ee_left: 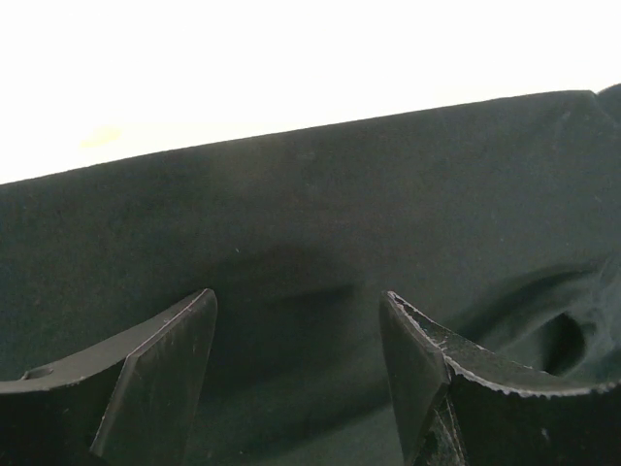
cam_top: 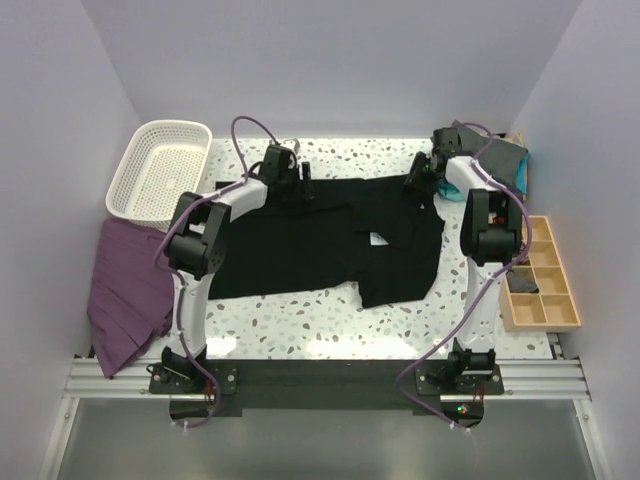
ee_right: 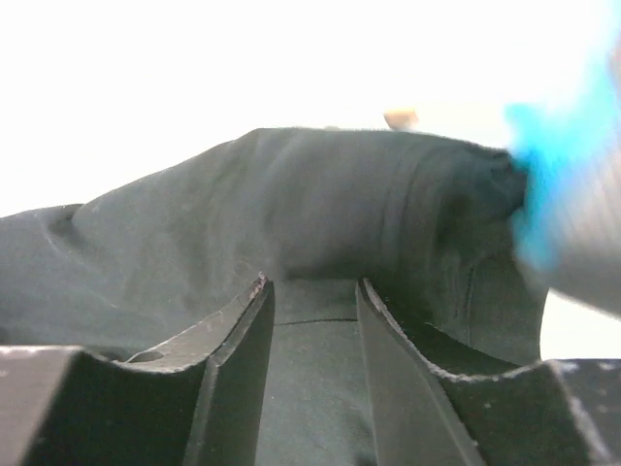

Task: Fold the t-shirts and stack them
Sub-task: Fold the flattened tshirt in 1/3 of the way, then grap the side of the flattened tshirt closest away from the robot with both arms

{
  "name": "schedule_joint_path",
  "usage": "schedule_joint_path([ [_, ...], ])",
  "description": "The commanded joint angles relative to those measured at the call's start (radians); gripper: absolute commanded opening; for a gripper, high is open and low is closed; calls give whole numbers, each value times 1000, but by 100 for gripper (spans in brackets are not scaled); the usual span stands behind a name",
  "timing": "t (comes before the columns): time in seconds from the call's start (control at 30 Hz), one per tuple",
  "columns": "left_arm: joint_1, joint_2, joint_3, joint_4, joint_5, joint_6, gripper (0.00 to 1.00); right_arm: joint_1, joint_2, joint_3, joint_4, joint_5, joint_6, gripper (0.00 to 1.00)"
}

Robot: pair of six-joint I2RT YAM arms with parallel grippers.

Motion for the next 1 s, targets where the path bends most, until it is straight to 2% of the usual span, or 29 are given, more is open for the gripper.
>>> schedule_joint_path([
  [0.0, 45, 80, 65, -83, -19, 46, 73, 9, 99, 156, -49, -20, -56, 46],
  [0.1, 44, 25, 43, -24, 12, 46, 75, 11, 27, 101, 28, -54, -67, 52],
  [0.13, 44, -24, 31, 12, 18, 46, 76, 11, -61, 65, 57, -53, -65, 54],
  [0.17, 41, -55, 4, 26, 13, 44, 82, 11, -109, -15, 103, -38, -65, 56],
  [0.3, 32, -263, -108, 103, -16, 52, 91, 11, -384, -247, 184, 43, -52, 64],
  [0.33, 32, -297, -136, 108, -17, 47, 99, 11, -476, -294, 185, 59, -41, 66],
  [0.43, 27, -440, -278, 144, 4, 3, 100, 11, -637, -507, 127, 131, -9, 68],
  [0.47, 22, -476, -370, 152, -2, -23, 100, 11, -671, -550, 119, 146, 5, 68],
  [0.6, -2, -703, -604, 126, -147, -81, 100, 13, -829, -741, 85, 123, 39, 68],
  [0.63, -4, -742, -695, 126, -163, -97, 100, 13, -857, -799, 61, 139, 40, 68],
  [0.73, -5, -901, -846, 66, -209, -144, 100, 13, -982, -885, 7, 136, 51, 66],
  [0.83, -8, -1036, -927, -12, -260, -198, 100, 13, -1097, -942, -39, 127, 83, 64],
  [0.97, -17, -1164, -994, -119, -318, -281, 100, 14, -1150, -999, -82, 114, 96, 61],
])
